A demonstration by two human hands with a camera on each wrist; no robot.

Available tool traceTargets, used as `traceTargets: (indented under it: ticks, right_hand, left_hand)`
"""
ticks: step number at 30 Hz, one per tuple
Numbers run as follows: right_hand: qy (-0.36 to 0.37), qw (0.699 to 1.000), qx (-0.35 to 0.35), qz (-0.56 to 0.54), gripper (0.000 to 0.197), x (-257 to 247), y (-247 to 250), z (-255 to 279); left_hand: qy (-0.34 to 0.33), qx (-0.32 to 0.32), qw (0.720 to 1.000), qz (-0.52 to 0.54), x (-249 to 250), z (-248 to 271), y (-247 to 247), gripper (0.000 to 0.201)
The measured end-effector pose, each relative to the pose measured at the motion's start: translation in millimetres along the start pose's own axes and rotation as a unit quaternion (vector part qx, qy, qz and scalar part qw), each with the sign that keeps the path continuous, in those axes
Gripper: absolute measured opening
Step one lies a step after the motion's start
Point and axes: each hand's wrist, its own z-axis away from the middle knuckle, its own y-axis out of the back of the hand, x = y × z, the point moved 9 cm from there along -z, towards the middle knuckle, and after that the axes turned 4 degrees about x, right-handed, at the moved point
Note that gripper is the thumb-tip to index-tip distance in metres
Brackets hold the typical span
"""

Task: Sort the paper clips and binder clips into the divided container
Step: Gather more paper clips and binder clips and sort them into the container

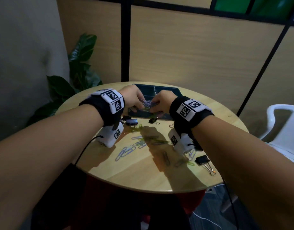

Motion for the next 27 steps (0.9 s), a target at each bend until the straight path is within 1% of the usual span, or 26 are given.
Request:
traceTargets:
  ticks: [2,5,7,10,13,16,18,20,23,25,27]
  right_hand:
    - [-0.01,0.998,0.035,-0.049,0.022,-2,21,-15]
    - [-0.02,0.992,0.073,-0.103,0.023,-4,45,-41]
    - [-0.017,0.989,0.091,-0.119,0.022,-5,52,-57]
    - [-0.035,0.976,0.103,-0.187,0.029,3,45,-82]
    - [-0.064,0.973,0.095,-0.202,0.028,14,32,-102]
    - [-0.07,0.99,0.048,-0.11,0.026,10,24,-110]
    - [-0.066,0.995,0.024,-0.065,0.033,6,22,-112]
    - [-0.07,0.994,0.012,-0.086,0.036,7,20,-113]
    - [-0.079,0.987,0.014,-0.138,0.034,8,22,-108]
    - [-0.08,0.984,0.048,-0.151,0.033,9,30,-105]
    - [-0.073,0.979,0.082,-0.174,0.023,8,38,-95]
  left_hand:
    - [-0.003,0.029,0.999,0.02,8,-16,22,0.031]
    - [-0.004,0.069,0.997,0.04,12,-42,50,0.031]
    - [-0.009,0.091,0.995,0.036,10,-59,61,0.028]
    - [-0.001,0.108,0.994,0.035,0,-82,61,0.027]
    - [0.014,0.095,0.995,0.022,-13,-101,45,0.031]
    - [0.023,0.062,0.998,-0.008,-23,-114,28,0.039]
    - [0.033,0.043,0.998,0.007,-29,-117,24,0.042]
    - [0.045,0.036,0.997,0.049,-31,-117,22,0.046]
    - [0.049,0.035,0.993,0.105,-28,-110,24,0.052]
    - [0.033,0.037,0.992,0.115,-23,-104,29,0.052]
    - [0.009,0.041,0.994,0.101,-18,-94,35,0.051]
